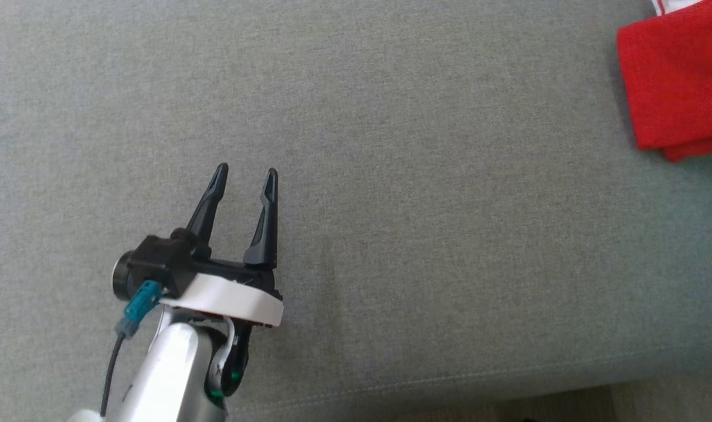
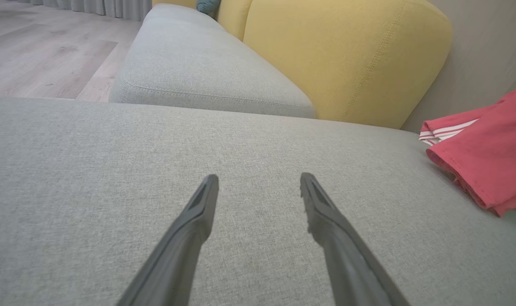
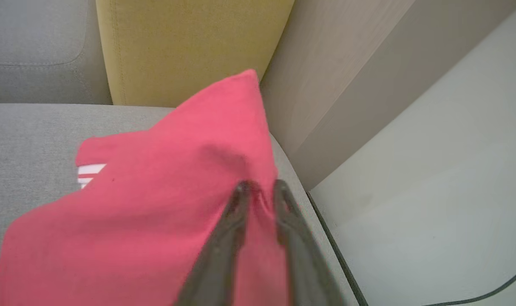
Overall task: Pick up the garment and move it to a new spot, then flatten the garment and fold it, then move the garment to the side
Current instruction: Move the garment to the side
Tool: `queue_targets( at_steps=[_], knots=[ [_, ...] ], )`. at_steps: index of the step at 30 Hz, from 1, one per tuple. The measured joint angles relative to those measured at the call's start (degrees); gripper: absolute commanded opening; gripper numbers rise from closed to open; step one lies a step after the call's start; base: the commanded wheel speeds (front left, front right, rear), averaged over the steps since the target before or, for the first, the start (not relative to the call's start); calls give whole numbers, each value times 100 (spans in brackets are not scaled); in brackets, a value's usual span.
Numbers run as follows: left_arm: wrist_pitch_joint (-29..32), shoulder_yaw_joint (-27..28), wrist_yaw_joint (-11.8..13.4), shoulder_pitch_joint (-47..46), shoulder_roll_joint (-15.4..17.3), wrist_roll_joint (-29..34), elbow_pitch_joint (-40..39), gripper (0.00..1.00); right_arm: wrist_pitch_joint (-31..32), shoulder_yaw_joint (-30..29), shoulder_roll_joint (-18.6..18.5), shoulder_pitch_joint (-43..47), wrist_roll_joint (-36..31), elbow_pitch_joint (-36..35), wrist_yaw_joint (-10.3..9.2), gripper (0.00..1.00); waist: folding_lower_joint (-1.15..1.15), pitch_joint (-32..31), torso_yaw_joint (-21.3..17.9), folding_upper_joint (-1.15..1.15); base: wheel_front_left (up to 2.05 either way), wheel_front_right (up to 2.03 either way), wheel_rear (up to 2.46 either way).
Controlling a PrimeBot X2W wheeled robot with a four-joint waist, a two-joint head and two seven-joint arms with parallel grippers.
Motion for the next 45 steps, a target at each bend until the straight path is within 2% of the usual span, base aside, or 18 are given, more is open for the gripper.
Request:
queue_targets(
  at_steps=[8, 15, 22, 30, 34, 39, 45],
  knots=[
    [0, 9, -1, 0, -1, 1, 21, 100, -77, -185, 202, 2, -391, 29, 0, 100, 0, -10, -36, 0, 0, 0, 0],
    [0, 16, -9, 1, -3, 10, 99, 100, -253, -131, 394, 34, -315, -111, 0, 100, 0, -143, -86, 0, 0, 0, 0],
    [0, 164, 10, 18, -16, 5, 131, 100, -869, 200, 681, 399, -33, -390, 0, 100, 0, -512, -67, 0, 0, 0, 0],
    [-1, 311, 111, 298, -30, -158, 250, 100, -1516, 541, 1177, 1073, 441, -790, 0, 100, 0, -1093, 52, 0, 0, 0, 0],
    [0, 445, 275, 500, -33, -279, 310, 100, -2022, 682, 1624, 1590, 636, -1034, 0, 100, -1, -1424, 175, 0, 0, 0, 0],
    [0, 556, 410, 664, -35, -397, 300, 100, -2587, 955, 2012, 2317, 866, -1180, 0, 100, -1, -1743, 393, 0, 0, 0, 0],
    [-1, 560, 506, 896, -34, -501, 425, 100, -3136, 1368, 2130, 3084, 1248, -1257, 0, 100, -1, -1996, 637, 0, 0, 0, 0]
  ],
)
